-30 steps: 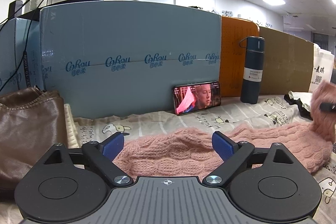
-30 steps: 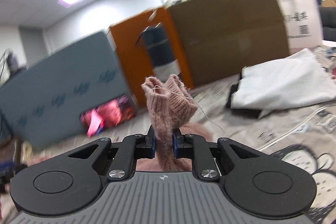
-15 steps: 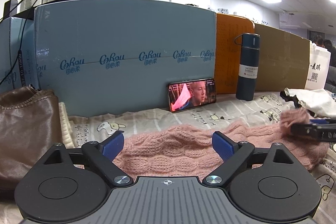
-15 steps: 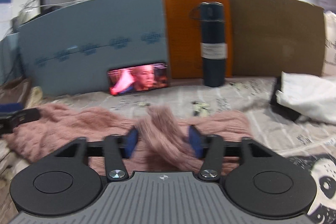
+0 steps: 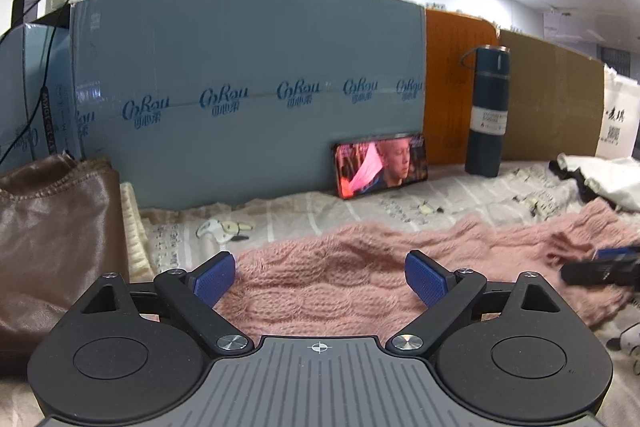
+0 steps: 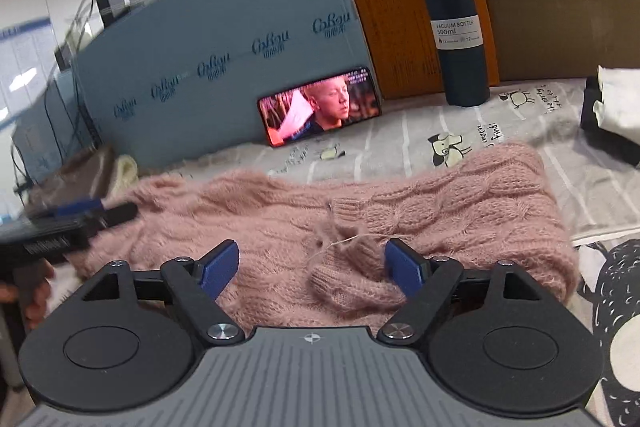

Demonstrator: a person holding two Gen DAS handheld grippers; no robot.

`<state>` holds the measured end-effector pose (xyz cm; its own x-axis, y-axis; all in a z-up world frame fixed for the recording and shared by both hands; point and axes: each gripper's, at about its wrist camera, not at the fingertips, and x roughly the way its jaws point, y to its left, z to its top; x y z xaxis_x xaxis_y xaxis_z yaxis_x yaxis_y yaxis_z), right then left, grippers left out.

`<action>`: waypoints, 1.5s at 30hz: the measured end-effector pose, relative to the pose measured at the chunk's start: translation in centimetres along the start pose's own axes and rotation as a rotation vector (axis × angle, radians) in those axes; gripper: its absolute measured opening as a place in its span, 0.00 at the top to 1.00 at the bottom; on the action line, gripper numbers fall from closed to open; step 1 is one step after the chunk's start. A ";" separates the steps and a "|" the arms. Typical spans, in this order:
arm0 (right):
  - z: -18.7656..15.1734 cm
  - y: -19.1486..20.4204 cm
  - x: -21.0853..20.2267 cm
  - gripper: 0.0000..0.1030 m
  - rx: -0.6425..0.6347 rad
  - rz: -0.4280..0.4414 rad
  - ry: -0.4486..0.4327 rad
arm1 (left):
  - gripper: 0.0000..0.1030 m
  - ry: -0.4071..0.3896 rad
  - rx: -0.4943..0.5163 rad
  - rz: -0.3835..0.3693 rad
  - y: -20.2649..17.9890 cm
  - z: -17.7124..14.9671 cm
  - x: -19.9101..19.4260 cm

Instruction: Fold clothes

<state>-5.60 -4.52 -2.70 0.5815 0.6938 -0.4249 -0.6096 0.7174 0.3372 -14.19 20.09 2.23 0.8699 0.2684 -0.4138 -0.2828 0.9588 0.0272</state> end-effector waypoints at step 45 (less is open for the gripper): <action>1.7 -4.3 -7.7 0.81 0.091 -0.233 -0.367 | 0.08 -0.047 -0.019 -0.073 0.2 0.1 -0.8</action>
<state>-6.49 -12.82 0.55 0.8607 0.4774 -0.1771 -0.3991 0.8485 0.3476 -14.90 20.05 2.61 0.9065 0.2020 -0.3707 -0.2250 0.9742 -0.0193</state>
